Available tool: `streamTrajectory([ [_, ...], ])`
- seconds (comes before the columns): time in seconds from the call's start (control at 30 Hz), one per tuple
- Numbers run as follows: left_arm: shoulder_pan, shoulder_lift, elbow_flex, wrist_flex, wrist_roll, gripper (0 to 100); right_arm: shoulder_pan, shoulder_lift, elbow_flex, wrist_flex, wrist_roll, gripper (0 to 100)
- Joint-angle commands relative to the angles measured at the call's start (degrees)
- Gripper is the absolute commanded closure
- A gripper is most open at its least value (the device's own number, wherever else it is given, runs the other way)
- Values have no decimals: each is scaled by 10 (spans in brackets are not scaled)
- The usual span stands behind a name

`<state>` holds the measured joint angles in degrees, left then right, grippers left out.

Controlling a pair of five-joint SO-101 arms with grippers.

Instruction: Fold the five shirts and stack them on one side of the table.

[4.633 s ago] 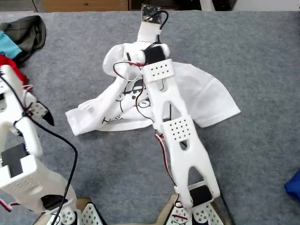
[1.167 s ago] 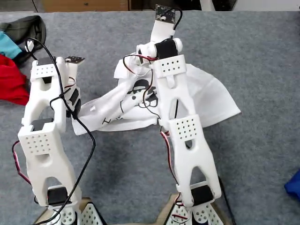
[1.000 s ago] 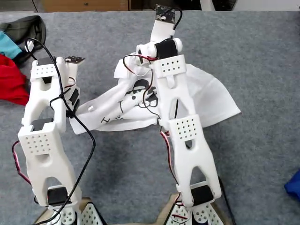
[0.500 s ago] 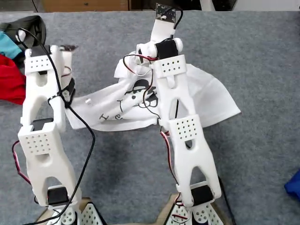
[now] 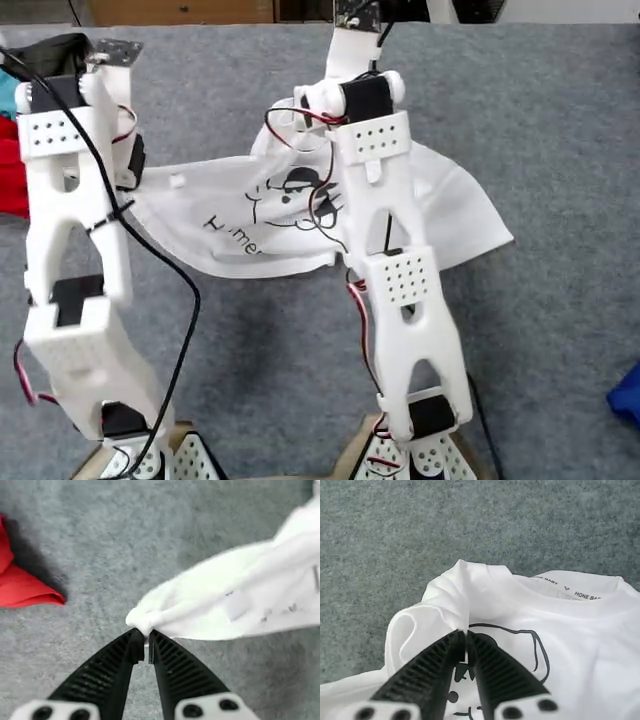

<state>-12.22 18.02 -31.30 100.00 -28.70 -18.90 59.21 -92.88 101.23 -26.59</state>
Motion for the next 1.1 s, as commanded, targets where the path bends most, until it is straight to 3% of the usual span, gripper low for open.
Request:
streamTrajectory([
  [0.0, 41, -110, 76, 8, -38, 982, 16, -60, -15, 11, 29, 990],
  [0.2, 89, -217, 246, 8, -107, 982, 35, -119, 117, 11, 69, 990],
  [0.43, 119, -239, 355, 8, -112, 982, 38, -239, 408, 11, 91, 984],
  [0.63, 130, -239, 389, 7, -112, 982, 43, -298, 567, 9, 117, 763],
  [0.73, 130, -239, 391, 6, -112, 982, 37, -311, 583, 8, 114, 695],
  [0.83, 127, -238, 391, 6, -112, 982, 15, -321, 576, 4, 102, 696],
  [1.07, 113, -238, 392, 6, -112, 982, -86, -323, 525, 0, 63, 797],
])
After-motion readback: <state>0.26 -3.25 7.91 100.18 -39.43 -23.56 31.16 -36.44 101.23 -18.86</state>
